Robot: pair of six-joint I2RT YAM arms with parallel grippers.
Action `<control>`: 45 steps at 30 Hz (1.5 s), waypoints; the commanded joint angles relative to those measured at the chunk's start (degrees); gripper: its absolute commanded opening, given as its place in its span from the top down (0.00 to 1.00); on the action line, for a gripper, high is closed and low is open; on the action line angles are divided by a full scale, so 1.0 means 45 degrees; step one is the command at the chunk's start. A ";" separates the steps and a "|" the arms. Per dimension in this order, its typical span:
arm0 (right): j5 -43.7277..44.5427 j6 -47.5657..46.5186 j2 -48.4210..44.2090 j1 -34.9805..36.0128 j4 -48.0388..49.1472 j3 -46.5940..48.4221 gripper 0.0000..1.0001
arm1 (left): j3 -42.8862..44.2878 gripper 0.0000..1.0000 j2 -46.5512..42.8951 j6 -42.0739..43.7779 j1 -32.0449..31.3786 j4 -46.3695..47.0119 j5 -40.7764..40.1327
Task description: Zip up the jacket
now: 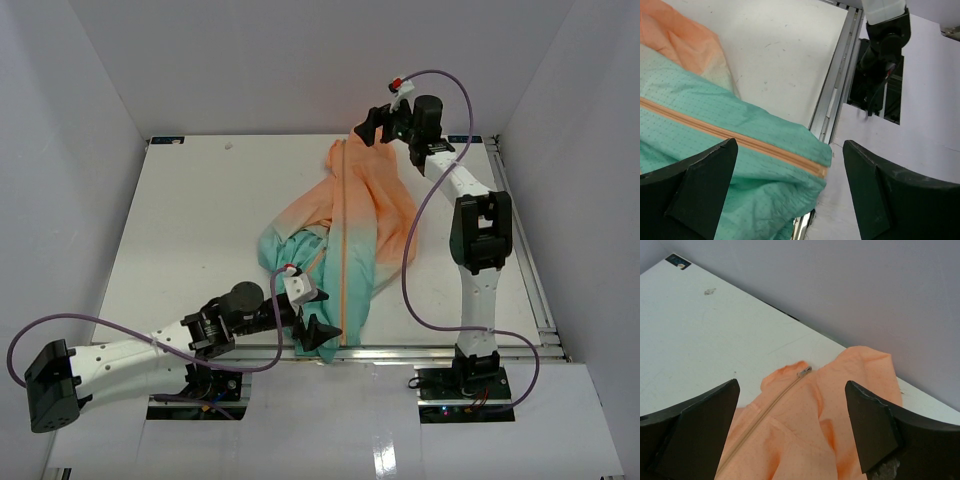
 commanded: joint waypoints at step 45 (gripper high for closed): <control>0.9838 0.3750 -2.0514 0.5094 -0.5998 -1.5723 0.10 | 0.1187 0.02 -0.1097 -0.1427 0.1400 0.0491 -0.4132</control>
